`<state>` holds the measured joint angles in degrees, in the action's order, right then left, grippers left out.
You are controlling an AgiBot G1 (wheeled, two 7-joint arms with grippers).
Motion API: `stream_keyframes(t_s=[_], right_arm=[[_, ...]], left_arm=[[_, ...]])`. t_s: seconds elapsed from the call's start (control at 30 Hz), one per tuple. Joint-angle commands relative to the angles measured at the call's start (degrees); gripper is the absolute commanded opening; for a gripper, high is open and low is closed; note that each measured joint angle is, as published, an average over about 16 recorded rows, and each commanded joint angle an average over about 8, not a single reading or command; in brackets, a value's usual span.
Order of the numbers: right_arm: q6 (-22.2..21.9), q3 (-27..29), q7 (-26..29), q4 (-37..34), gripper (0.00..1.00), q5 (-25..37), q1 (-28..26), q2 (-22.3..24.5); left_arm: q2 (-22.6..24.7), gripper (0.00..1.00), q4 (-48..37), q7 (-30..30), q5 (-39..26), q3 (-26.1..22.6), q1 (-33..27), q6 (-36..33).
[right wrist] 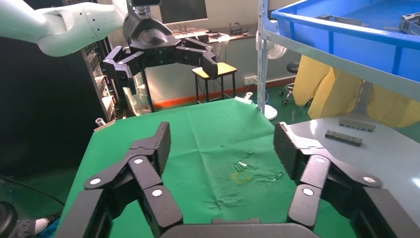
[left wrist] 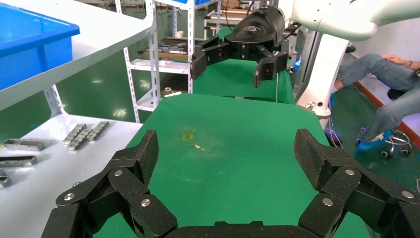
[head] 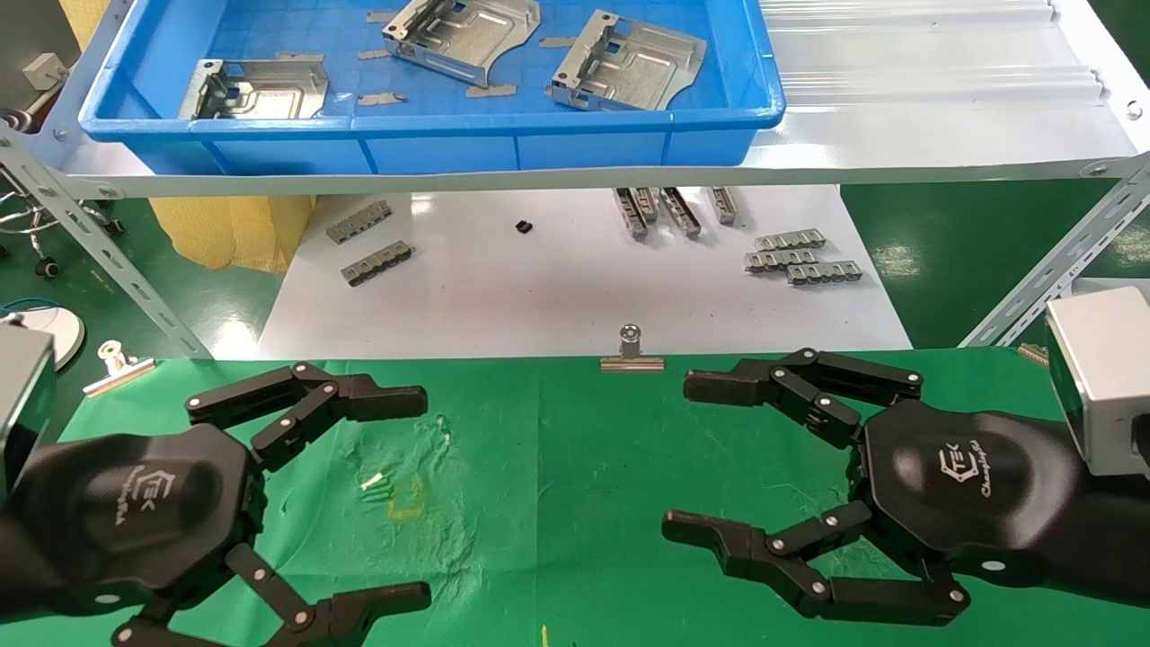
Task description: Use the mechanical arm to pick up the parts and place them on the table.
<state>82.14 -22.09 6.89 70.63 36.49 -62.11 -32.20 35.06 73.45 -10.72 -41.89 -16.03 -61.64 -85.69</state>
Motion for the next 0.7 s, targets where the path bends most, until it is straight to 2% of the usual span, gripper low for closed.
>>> stream_keyframes(t_s=[0.03,0.57,0.7], right_arm=[[0.0,0.0,0.0,0.0,0.0,0.0,0.0,0.0],[0.0,0.0,0.0,0.0,0.0,0.0,0.0,0.0],[0.0,0.0,0.0,0.0,0.0,0.0,0.0,0.0]], left_arm=[[0.0,1.0,0.0,0.0,0.0,0.0,0.0,0.0],[0.0,1.0,0.1,0.0,-0.1,0.0,-0.1,0.0],[0.2,1.0,0.2,0.1,-0.9,0.0,-2.3,0.3]])
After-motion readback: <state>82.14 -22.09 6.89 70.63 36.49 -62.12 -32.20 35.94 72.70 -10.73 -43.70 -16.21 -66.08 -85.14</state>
